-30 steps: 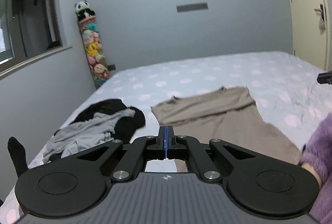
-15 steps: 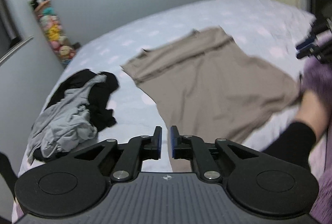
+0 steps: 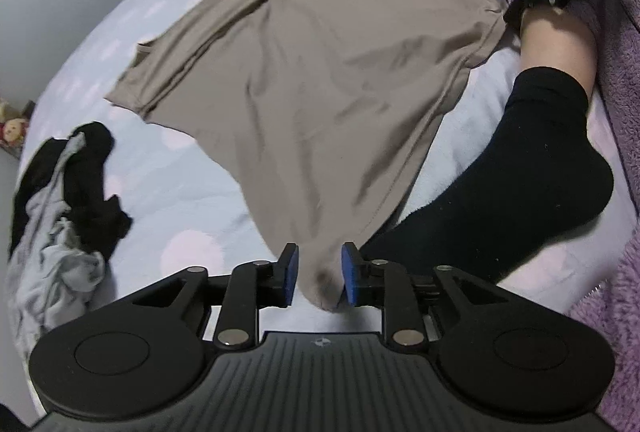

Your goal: Fold clothes

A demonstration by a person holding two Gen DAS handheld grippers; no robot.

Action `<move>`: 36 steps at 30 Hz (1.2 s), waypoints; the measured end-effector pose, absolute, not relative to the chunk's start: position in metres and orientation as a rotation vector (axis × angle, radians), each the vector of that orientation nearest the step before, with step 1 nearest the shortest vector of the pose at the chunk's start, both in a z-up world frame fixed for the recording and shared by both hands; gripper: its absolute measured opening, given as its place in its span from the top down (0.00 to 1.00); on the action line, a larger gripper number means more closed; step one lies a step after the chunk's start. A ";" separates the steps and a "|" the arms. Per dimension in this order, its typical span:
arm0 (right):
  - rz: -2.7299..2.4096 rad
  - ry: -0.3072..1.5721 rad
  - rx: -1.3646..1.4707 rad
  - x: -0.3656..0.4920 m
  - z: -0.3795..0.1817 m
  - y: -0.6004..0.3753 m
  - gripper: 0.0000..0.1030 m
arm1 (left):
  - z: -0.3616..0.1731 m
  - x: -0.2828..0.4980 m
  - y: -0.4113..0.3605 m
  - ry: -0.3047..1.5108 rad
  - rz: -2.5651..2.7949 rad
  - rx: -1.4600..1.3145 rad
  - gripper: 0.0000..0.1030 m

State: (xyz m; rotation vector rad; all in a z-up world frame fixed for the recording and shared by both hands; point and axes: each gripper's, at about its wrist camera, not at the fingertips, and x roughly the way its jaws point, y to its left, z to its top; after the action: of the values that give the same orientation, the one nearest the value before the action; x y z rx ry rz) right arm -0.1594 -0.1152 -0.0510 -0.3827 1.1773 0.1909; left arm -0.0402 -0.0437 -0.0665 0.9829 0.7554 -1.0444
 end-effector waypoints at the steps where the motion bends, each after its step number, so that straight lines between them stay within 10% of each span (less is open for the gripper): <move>1: 0.207 1.197 -0.386 -0.155 -0.056 -0.114 0.56 | -0.068 -0.038 -0.045 0.762 -1.052 0.970 0.78; 11: 0.232 1.337 -0.367 -0.129 -0.087 -0.114 0.58 | -0.079 -0.035 -0.071 0.791 -1.143 0.878 0.60; 15: 0.187 1.302 -0.392 -0.135 -0.085 -0.112 0.94 | -0.088 -0.041 -0.082 0.796 -1.165 0.903 0.59; 30: 0.041 1.041 -0.205 -0.123 -0.005 -0.147 0.94 | -0.108 -0.039 -0.100 0.826 -1.083 0.917 0.50; 34: 0.030 1.031 -0.181 -0.115 -0.003 -0.159 0.94 | -0.109 -0.033 -0.098 0.868 -1.001 0.876 0.55; 36: 0.030 1.027 -0.177 -0.119 -0.004 -0.159 0.94 | -0.108 -0.031 -0.094 0.884 -0.951 0.848 0.75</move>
State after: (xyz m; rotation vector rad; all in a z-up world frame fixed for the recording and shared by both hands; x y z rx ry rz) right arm -0.1185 -0.1589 -0.0045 -0.1771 1.0268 0.0303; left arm -0.0314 -0.0945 -0.1082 0.8475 0.8843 -0.9510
